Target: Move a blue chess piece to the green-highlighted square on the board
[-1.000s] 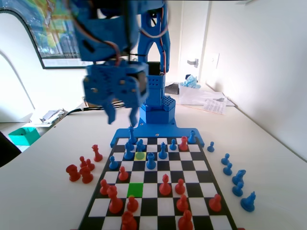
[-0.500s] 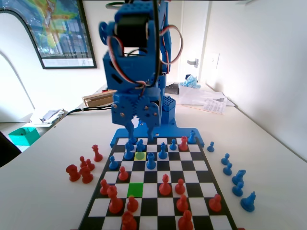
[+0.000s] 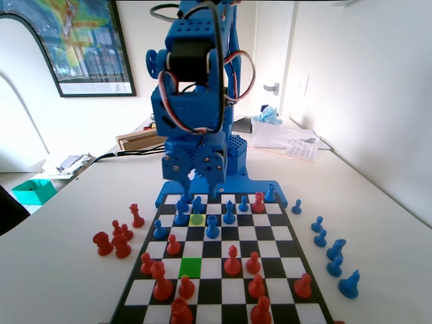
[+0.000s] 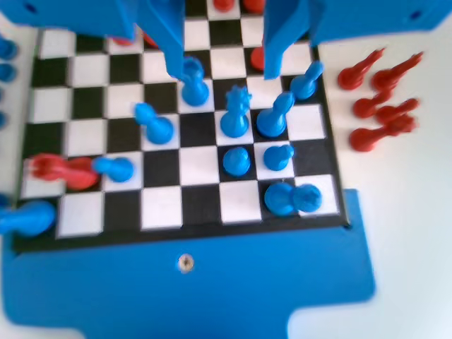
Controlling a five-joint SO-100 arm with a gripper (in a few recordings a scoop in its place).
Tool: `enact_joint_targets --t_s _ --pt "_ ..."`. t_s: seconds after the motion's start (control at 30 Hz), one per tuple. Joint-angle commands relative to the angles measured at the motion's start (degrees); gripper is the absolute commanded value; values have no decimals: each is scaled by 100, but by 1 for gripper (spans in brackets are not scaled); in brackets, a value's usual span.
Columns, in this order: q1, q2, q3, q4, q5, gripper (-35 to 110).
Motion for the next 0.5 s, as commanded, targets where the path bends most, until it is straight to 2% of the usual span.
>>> enact_joint_targets --t_s 0.0,0.47 --pt "88 369 132 -97 -114 14" --pt "193 352 378 -422 -211 14"
